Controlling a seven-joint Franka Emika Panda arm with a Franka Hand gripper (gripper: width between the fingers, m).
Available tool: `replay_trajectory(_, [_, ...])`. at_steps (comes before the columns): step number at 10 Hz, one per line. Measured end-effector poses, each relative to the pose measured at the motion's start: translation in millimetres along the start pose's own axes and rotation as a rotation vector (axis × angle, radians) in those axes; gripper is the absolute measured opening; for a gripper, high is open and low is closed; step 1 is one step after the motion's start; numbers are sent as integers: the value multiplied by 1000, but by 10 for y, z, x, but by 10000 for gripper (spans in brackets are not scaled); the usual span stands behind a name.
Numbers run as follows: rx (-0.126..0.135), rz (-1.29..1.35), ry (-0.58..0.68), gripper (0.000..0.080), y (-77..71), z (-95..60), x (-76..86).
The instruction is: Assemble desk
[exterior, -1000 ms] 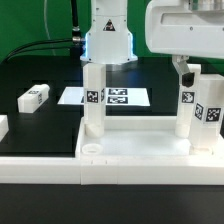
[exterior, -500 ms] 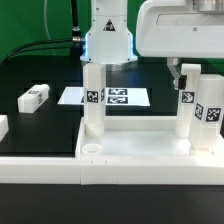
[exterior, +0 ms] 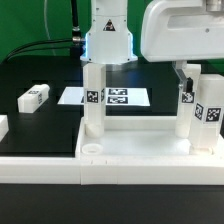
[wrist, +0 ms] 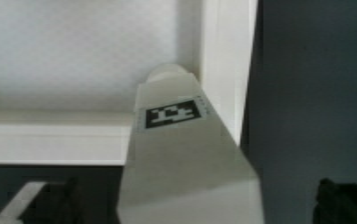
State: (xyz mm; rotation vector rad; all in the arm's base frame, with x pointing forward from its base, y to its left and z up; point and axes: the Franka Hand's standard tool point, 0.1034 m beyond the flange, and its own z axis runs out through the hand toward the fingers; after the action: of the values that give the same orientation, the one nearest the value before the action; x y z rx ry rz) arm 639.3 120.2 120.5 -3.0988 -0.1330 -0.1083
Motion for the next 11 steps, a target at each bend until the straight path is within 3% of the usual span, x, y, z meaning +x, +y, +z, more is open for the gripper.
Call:
replay_trajectory(3, [0,-31,0,622,23,3,0])
replay_trajectory(5, [-1,-31,0,289,28,4,0])
replay_trajectory(8, [-2,2,0,290,63,6,2])
replay_trajectory(11, [22,358,20,290,114,14,12])
